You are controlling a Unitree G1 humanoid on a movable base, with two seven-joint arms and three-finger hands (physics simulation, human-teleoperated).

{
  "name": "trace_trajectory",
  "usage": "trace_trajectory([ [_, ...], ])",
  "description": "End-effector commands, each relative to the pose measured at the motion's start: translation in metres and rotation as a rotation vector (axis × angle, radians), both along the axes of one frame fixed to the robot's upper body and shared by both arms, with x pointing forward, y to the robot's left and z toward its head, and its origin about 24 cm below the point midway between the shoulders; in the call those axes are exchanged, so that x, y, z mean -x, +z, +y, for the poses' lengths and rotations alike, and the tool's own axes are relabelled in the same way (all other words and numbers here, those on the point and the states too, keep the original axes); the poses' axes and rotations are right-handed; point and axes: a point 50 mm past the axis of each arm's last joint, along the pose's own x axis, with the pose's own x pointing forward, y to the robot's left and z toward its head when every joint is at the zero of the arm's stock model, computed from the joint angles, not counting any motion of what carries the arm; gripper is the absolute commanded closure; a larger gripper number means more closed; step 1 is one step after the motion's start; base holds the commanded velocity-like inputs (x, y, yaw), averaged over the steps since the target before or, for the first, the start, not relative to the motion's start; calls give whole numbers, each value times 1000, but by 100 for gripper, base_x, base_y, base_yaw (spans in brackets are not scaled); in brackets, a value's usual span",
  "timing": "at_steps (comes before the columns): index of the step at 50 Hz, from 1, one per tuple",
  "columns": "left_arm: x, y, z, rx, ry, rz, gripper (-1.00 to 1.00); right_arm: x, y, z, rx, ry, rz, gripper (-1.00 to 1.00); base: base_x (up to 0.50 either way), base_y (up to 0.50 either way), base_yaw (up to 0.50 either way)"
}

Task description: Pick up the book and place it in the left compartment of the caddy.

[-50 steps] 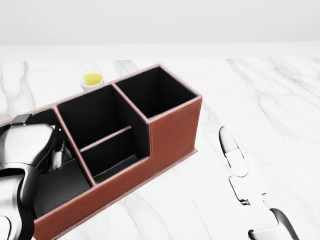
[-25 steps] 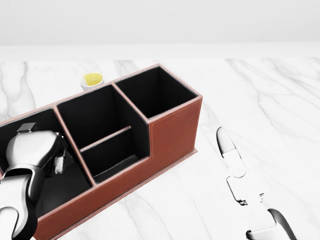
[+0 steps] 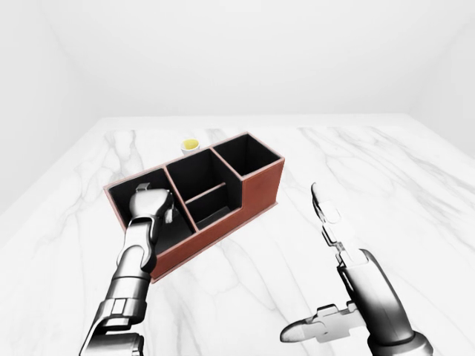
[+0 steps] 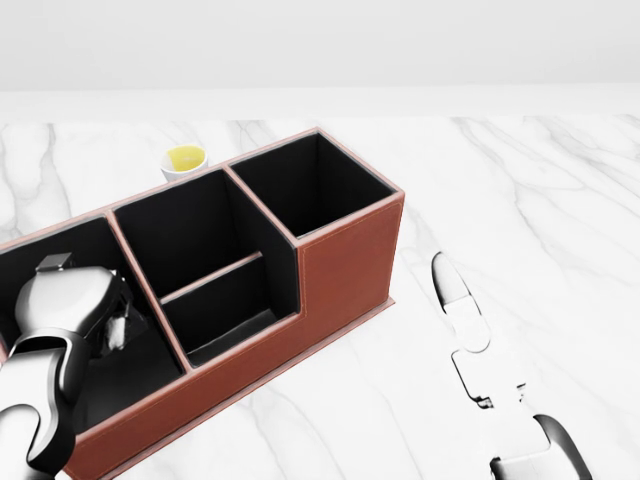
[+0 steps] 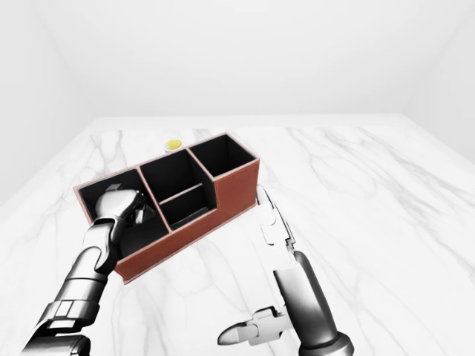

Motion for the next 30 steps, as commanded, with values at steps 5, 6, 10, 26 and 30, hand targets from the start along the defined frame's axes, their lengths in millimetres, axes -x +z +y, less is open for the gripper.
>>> trace_trajectory([
  [5,-4,3,5,-107,1,-22,100,-1,0,0,0,-3,0,-100,0,0,0],
  [6,-4,4,5,-107,1,-23,100,-1,0,0,0,-3,0,-100,0,0,0],
  [10,-5,5,5,-106,0,-27,100,-1,0,0,1,-3,0,-100,0,0,0],
  [26,12,29,3,-127,-4,-126,-100,-2,1,1,-5,-8,-2,-100,0,0,0],
  [30,27,46,1,-139,-3,-181,-100,-2,1,1,-4,-8,-1,-100,0,0,0],
])
